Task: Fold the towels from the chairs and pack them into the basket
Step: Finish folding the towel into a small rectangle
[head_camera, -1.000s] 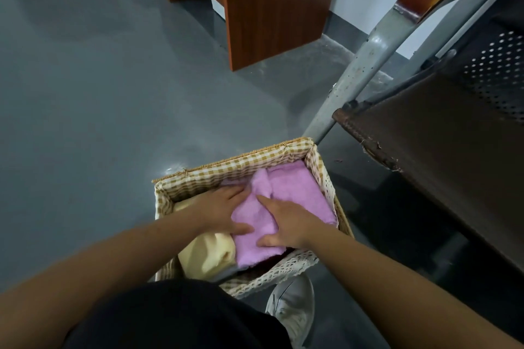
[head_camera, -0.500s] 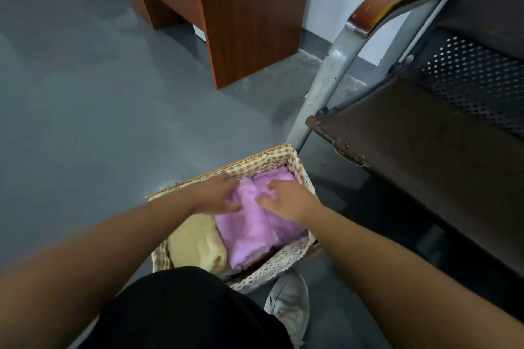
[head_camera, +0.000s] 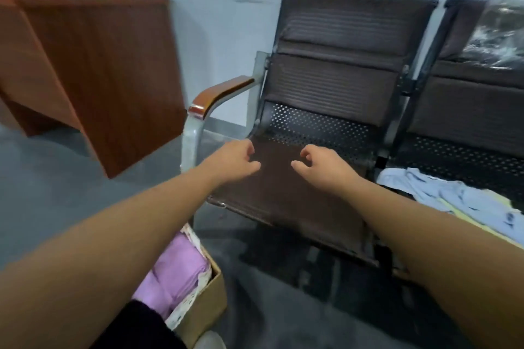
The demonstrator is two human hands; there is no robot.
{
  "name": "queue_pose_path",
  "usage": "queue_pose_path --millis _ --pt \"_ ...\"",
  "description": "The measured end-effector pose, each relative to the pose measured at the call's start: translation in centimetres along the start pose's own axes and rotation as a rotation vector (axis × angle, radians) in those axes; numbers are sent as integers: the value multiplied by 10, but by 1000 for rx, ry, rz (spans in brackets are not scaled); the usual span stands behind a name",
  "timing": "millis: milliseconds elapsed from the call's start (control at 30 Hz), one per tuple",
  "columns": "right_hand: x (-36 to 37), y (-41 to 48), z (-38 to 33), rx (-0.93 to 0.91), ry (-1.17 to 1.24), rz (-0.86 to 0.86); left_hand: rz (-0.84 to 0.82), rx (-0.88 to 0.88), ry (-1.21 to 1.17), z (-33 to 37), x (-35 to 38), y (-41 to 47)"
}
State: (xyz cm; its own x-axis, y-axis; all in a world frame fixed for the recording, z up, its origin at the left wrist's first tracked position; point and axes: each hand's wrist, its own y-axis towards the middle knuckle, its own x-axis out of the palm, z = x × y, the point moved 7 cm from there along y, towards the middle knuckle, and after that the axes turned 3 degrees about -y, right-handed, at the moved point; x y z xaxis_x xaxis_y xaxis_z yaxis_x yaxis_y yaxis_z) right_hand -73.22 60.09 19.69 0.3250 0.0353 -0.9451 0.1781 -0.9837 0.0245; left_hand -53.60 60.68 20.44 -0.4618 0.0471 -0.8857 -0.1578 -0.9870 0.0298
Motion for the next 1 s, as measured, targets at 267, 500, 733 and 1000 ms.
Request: queue_pose_path --millis 267,500,733,1000 --pt "-67 -68 222 378 -5 138 -185 222 -4 182 128 66" --pt "-63 -85 367 591 4 119 -314 275 -57 274 251 117" --pt "-43 -44 454 657 -52 118 -381 332 -70 302 363 168" --pt "-8 -13 522 795 17 64 -412 425 99 312 426 184"
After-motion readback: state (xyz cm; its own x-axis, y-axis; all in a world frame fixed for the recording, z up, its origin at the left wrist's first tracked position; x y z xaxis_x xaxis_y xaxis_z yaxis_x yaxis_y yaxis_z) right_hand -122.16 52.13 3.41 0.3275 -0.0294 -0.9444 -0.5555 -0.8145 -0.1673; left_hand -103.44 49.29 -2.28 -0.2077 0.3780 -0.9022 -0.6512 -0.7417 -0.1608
